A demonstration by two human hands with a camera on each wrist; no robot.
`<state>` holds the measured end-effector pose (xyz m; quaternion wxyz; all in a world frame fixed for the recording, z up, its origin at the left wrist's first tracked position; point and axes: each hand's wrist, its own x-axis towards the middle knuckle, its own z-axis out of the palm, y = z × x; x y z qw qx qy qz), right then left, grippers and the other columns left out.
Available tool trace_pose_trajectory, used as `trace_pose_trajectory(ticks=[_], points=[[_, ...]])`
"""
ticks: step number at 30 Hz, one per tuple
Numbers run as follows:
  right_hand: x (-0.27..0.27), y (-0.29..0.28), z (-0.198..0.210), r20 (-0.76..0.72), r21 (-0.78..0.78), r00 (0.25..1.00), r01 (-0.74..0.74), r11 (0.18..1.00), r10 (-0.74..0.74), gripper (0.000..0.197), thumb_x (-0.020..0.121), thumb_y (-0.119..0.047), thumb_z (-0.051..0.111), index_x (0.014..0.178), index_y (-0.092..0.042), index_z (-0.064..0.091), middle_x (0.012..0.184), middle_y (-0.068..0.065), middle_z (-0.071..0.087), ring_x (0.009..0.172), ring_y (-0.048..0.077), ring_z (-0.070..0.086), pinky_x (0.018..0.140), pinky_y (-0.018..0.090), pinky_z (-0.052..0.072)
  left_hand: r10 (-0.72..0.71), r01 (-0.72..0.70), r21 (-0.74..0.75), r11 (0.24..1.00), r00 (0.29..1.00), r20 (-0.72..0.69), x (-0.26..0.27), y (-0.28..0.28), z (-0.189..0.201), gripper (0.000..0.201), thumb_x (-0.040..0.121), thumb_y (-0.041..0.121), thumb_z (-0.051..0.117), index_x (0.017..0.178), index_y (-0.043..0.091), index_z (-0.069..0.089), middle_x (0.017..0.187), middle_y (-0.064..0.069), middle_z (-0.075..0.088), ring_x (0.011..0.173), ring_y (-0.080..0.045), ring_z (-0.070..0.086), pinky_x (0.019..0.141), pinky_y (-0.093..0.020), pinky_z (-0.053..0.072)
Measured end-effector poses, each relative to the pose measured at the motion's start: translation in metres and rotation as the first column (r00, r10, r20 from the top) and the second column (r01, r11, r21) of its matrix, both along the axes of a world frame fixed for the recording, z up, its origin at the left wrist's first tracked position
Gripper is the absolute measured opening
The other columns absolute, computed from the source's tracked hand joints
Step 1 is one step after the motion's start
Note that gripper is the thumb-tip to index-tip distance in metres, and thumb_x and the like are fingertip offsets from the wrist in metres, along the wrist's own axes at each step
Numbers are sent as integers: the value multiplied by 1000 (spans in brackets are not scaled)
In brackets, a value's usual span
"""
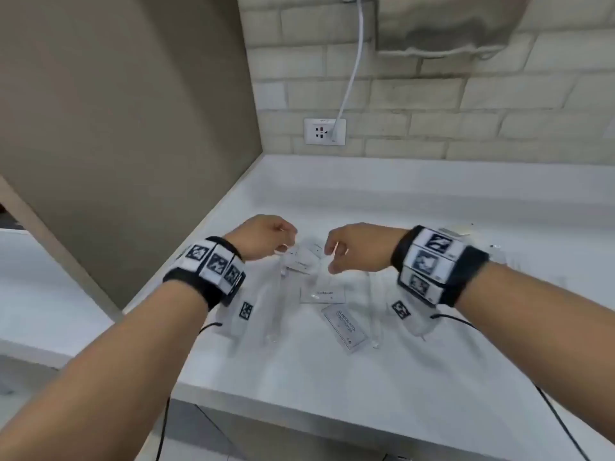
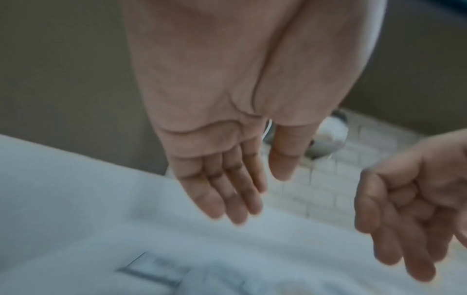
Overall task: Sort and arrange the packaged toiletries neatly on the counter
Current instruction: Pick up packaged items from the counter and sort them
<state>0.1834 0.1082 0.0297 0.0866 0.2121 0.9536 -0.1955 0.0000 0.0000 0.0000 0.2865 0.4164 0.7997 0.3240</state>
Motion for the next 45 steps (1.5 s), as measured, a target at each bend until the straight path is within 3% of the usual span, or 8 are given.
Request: trace_pose_trajectory(ticks=[7,15,23,27,32,35,41,45], points=[[-34,9,-61,237,62,971,11,998,-26,48,79,-33,71,115,-1,64,117,15,67,107,31,64,89,39,52,-143,86,-191,978,940,-310,-27,27,-48,39,86,24,70,123,18,63,123,0,65,115,-17,59,92,-21,41],[-37,38,-81,209,-80,976,-37,996,53,40,80,-31,74,112,-9,64,103,0,62,88,15,51,75,25,40,-264,85,-386,919,859,-439,-24,48,-77,48,78,39,67,124,24,61,126,0,62,116,-20,55,98,-33,47],[-72,91,-58,66,-199,997,61,978,-49,18,77,-25,77,85,-16,63,64,-8,54,57,8,49,57,23,40,0,-25,-101,995,973,-233,-39,49,-59,8,85,22,69,82,15,68,70,10,57,69,-10,52,56,-14,36],[-101,102,-60,86,-178,992,103,979,-89,24,77,-26,78,92,-15,62,68,-5,57,59,10,52,55,19,39,257,-252,115,961,966,-35,-44,47,-43,11,90,15,63,92,8,71,81,1,64,73,-10,56,61,-13,43],[-124,99,-80,189,-82,976,128,988,-110,47,72,-37,81,98,-1,65,98,10,68,90,27,66,81,32,54,358,-431,214,876,882,307,-43,46,-29,16,94,7,55,87,13,68,89,-2,66,78,-13,65,73,-23,60],[-131,96,-88,178,-43,976,137,990,-128,29,74,-27,77,70,-6,58,71,5,57,62,20,54,54,22,40,349,-430,202,880,874,337,-43,41,-31,17,95,7,51,99,5,68,99,-12,67,80,-20,68,74,-32,62],[-128,89,-89,123,21,990,68,997,-70,30,77,-7,67,108,-7,66,111,3,66,89,21,59,76,26,48,333,-389,165,906,898,289,-35,36,-39,25,97,10,48,114,3,64,110,-13,69,85,-22,71,60,-20,57],[-108,95,-70,-50,-97,998,34,995,-39,22,78,-3,67,90,-17,56,101,1,55,81,18,52,55,20,40,345,-397,216,892,907,241,-34,34,-42,25,98,15,46,115,8,64,115,-11,68,84,-16,70,60,-17,55]])
